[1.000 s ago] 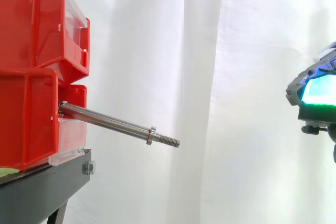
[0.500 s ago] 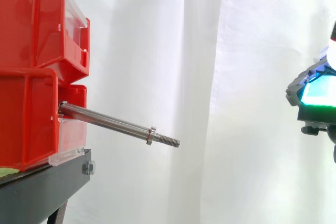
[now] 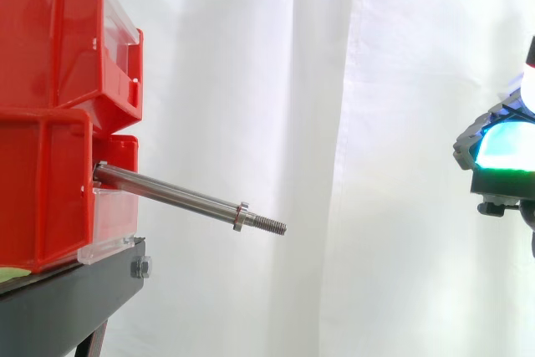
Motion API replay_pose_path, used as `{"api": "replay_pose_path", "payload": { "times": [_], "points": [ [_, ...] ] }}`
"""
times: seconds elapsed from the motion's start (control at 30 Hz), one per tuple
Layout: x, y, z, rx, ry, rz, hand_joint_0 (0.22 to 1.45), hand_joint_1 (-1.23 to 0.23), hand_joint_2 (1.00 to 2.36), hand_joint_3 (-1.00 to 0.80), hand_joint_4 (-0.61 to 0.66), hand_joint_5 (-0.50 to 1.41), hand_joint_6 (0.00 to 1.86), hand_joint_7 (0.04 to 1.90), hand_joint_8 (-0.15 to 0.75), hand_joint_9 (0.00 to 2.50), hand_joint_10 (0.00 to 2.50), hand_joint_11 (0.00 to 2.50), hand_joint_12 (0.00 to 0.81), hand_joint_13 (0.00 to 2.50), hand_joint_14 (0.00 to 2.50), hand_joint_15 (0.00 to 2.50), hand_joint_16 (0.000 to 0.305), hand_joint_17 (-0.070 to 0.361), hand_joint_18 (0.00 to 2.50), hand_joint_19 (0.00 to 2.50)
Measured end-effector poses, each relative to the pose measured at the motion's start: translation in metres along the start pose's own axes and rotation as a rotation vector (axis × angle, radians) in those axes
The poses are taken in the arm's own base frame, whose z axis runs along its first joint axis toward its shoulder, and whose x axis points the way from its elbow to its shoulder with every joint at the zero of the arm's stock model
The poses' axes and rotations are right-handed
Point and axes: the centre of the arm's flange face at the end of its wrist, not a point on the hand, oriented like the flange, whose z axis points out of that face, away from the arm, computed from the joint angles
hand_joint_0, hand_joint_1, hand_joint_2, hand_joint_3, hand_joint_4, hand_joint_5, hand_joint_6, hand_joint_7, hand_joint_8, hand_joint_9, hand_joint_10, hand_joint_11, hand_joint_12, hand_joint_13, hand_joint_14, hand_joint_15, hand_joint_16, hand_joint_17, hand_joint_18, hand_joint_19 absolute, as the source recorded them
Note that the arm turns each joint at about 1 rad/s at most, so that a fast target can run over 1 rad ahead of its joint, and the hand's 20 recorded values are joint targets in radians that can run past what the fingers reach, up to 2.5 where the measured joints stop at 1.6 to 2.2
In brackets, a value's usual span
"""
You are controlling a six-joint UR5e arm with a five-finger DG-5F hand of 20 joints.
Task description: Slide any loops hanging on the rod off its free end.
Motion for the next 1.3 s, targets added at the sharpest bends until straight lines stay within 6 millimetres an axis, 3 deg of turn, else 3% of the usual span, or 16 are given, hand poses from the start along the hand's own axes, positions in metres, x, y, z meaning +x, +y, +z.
{"api": "replay_pose_path", "payload": {
  "times": [0.3, 0.7, 0.87, 1.03, 1.3],
  "points": [
    [0.000, 0.000, 0.000, 0.001, 0.000, 0.000, 0.61, -0.81, 1.00, -0.48, 0.09, -0.17, 0.80, 1.09, 0.239, 0.83, 0.01, 0.42, 0.260, 0.78, 0.01, 0.16, 0.037, 0.083, 0.76, 0.43],
    [0.000, 0.000, -0.001, 0.005, 0.000, 0.007, 0.60, -0.80, 1.02, -0.20, -0.02, -0.19, 0.89, 1.17, 0.240, 0.81, 0.02, 0.41, 0.257, 0.77, 0.01, 0.16, 0.036, 0.082, 0.75, 0.43],
    [-0.001, 0.002, -0.004, 0.004, -0.001, 0.008, 0.60, -0.79, 1.02, -0.26, 0.01, -0.19, 0.90, 1.08, 0.239, 0.81, 0.01, 0.41, 0.256, 0.77, 0.01, 0.16, 0.036, 0.082, 0.75, 0.44],
    [-0.002, 0.003, -0.006, 0.007, -0.001, 0.008, 0.59, -0.71, 1.02, -0.33, 0.05, -0.18, 0.89, 1.11, 0.247, 0.85, 0.01, 0.42, 0.257, 0.78, 0.01, 0.16, 0.036, 0.082, 0.75, 0.44],
    [-0.002, 0.006, -0.011, 0.005, -0.002, 0.007, 0.59, -0.69, 1.02, -0.20, -0.04, -0.18, 0.91, 1.16, 0.249, 0.86, 0.01, 0.42, 0.257, 0.79, 0.01, 0.16, 0.037, 0.083, 0.76, 0.44]
  ]
}}
